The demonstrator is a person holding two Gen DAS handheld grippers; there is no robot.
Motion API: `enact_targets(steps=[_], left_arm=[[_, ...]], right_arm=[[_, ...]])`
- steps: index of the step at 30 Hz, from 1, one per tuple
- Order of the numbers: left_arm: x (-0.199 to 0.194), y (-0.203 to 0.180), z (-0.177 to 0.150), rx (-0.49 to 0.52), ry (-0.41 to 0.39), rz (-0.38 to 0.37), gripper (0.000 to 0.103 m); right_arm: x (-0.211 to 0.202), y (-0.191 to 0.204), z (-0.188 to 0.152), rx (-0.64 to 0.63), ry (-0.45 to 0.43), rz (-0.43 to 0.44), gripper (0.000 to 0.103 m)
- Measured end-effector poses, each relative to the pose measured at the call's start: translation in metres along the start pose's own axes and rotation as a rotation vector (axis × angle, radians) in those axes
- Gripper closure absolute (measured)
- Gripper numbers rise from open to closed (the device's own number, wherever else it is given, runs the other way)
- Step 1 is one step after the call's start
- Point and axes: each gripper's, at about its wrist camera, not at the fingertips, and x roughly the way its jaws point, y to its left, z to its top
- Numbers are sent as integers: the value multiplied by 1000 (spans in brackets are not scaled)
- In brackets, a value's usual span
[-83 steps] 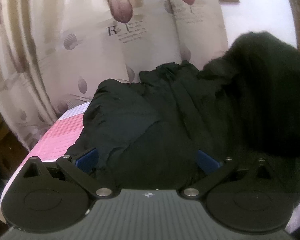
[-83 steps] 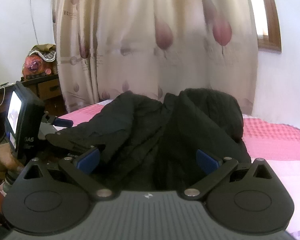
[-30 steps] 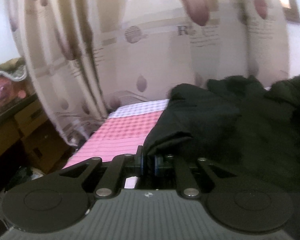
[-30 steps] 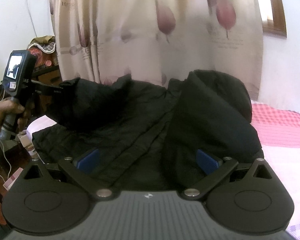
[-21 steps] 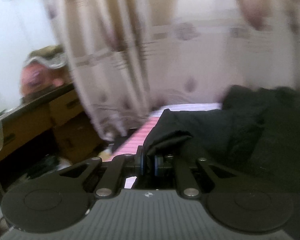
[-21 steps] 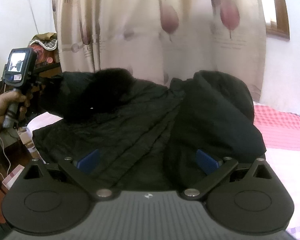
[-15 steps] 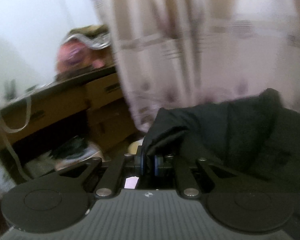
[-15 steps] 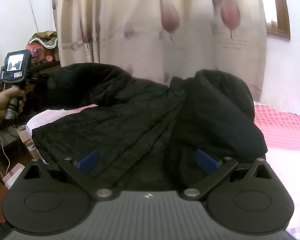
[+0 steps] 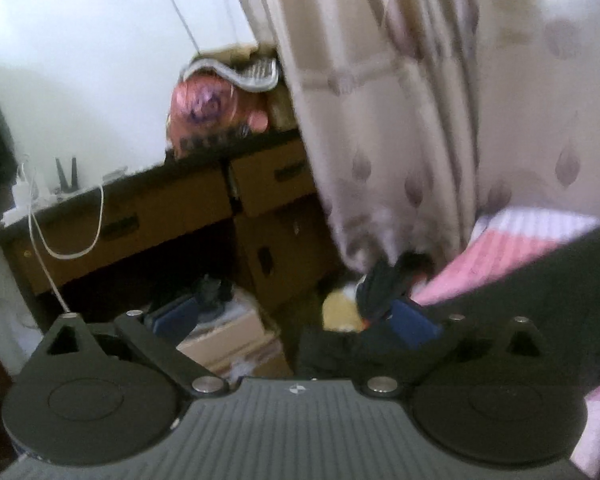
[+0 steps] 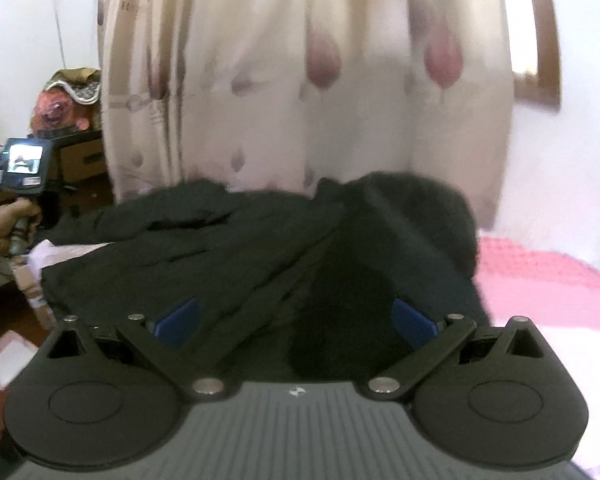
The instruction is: Fold large clothes
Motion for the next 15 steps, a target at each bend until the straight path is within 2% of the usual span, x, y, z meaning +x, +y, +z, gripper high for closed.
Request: enact_targets(steps=[2,7,10,13,15], left_arm=[[-15,0,-1,-11,2,-62,0],[-64,-3,-15,-110,63,-311,0],[-98,-16,-30,-138,83,-426,0],[-124,-35,-45,-128,93,-508,0],[-140,-48,-53,-94,99,-563,0]], right_arm=[[-1,-8,-1,-18,-1,-53,0],[2,-33,-11,-12,41,-139,0],[3,-45,-14,-3,44,-201,0],[-2,-57,-14,18,2,-197,0],[5,-67,-13,41,29,-110,0]])
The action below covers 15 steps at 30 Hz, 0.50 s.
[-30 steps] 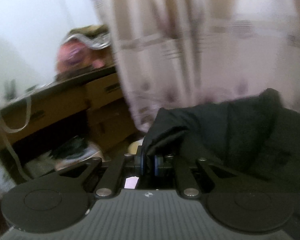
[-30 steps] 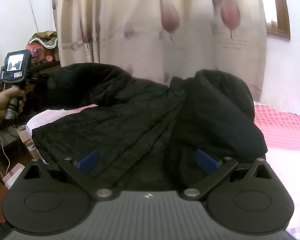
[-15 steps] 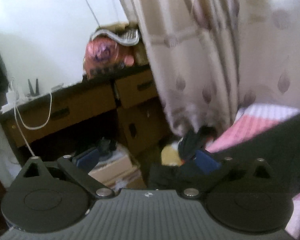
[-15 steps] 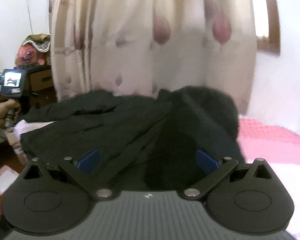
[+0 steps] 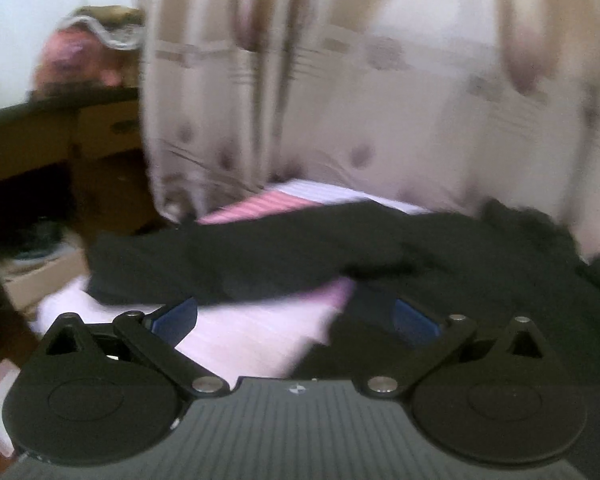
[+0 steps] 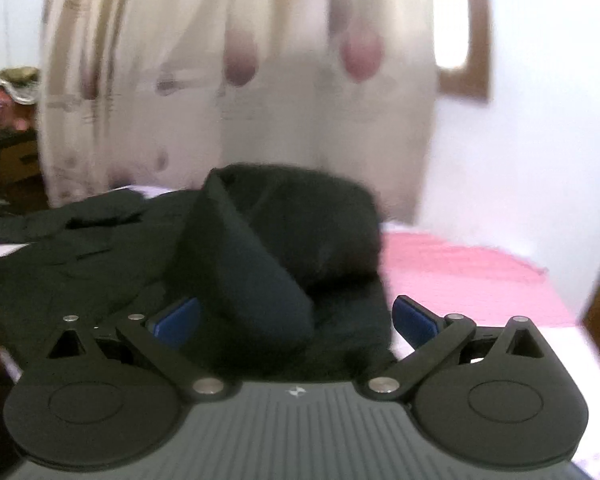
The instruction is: Fold large clothes
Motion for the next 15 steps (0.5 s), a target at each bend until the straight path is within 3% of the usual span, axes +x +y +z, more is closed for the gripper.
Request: enact_targets(steps=[3,4,5,6,7,9,12,15], left_arm=[[-3,-26,-11,56,15,-48,0],[-3,-33,-13,72,18,-61,0],[-3,-41,-16,92,23,-71,0],[-3,-49,-19,114,30,-74,0],[-2,-53,-19,132,35,-75,0],[-5,-59,-20,157,26,-88,0],[-3,-60,-18,187,7,-72,0],[2,-60,-15,187,21,-64,0]], right_arm=[[20,-7,-2,36,28,165,1],[28,-6,-3,33,31,195,8],[37,-4,-4,21,53,206,56],[47,-3,-4,12,92,192,89],[52,-6,-3,14,113,175,89],[42,-20,2,15,66,142,89],[8,-61,18,3,-15,-4,90],[-20,-110,26,-15,-30,-187,90]])
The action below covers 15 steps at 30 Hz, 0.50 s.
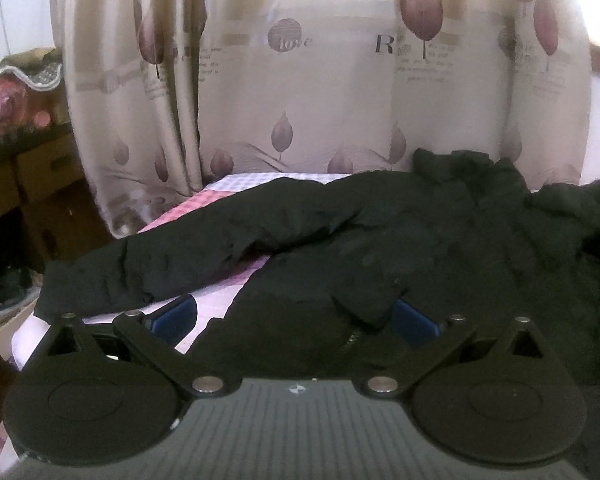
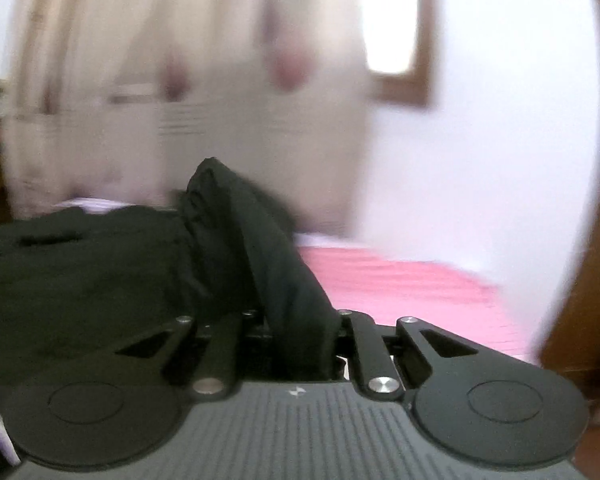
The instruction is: Fold large clothes
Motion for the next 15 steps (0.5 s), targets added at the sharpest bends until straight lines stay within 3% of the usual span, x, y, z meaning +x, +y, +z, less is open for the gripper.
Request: enact_targets(steps=[5,10,11,14,15], left_arm=[[6,0,2,14,7,30,0],[9,9,0,30,-15,75,0],[10,13,-1,28,-19,83,0],[13,28,-3,20,-32,117,0],[12,35,-3,15,-38,126,0]], right_arm=[[21,-84,-18,-29,112,-223,90],[73,-145,-63,22,261,-337,89],[84,-152,-72,32,284,-359,86],[95,-163,-85,102,302,-466,52],[90,-163,-85,154,273,-491,48]])
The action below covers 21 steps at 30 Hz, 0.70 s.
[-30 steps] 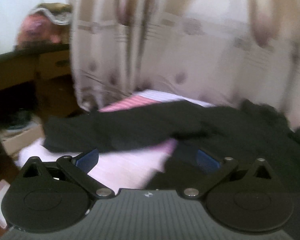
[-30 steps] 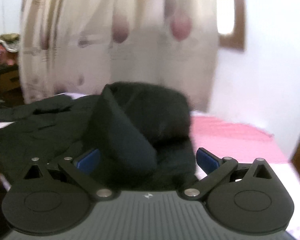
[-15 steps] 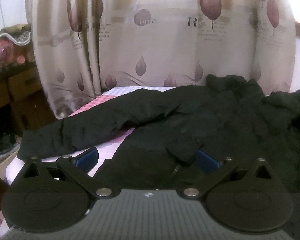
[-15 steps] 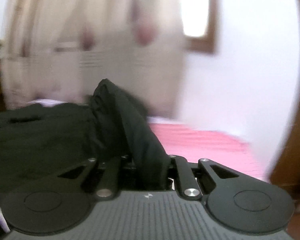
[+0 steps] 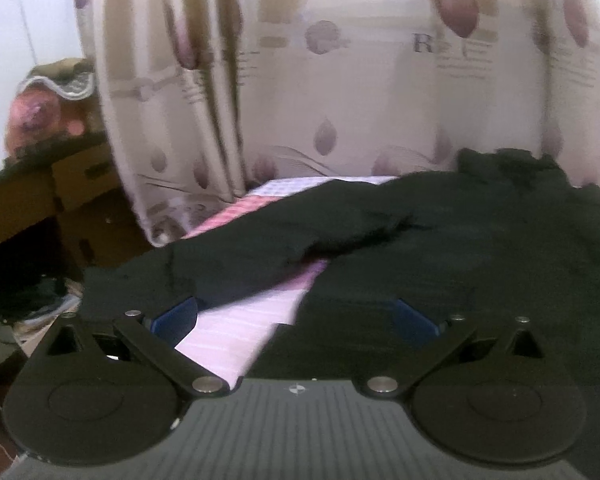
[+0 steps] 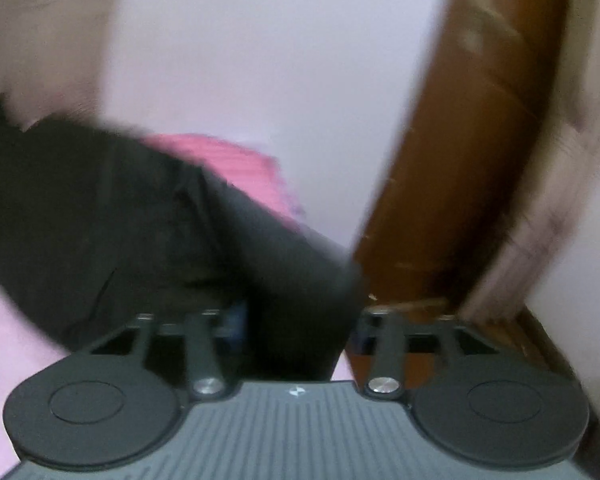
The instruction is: Fold large clothes
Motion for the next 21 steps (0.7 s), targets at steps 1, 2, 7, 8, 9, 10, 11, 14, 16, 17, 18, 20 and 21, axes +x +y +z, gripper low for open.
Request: enact_targets(steps=[1,2,7,8,9,10,11,14,16,17,18,20,21], left_arm=[[0,8,-1,-7,-6,8,0],[1,16,-2,-14,-6,16,0],[13,48,-10,-46,64,16,0],[15,51,-13,-49,87,9,0],[19,53,-16,-51,111,-7,0],[21,54,-19,-54,128,-19,0],[21,55,-22,-60,137,-22,0],[22,55,-29,-65,150,-34,0],[19,55,-31,-59,145,-40,5],[16,55,-30,-50,143,-52,9],[14,55,-29,-39,141,-63,10],[7,53,-26,-23,128,-69,10],[3,52,-24,-20,119,-75,10]], right_arm=[[-14,1,-2,58,-43,49,48],[-29,4,-5,90,-76,136,43],[-90,62,-32,82,-37,598,12],[-95,77,-40,78,8,672,12],[-96,89,-46,74,42,723,12],[-97,104,-53,75,75,773,12],[-95,113,-59,79,105,807,12],[-86,145,-74,65,184,877,61],[-81,152,-80,56,202,887,77],[-95,152,-86,52,185,908,85],[-110,145,-90,57,176,935,87],[-133,136,-94,71,164,980,87],[-141,131,-98,76,173,987,87]])
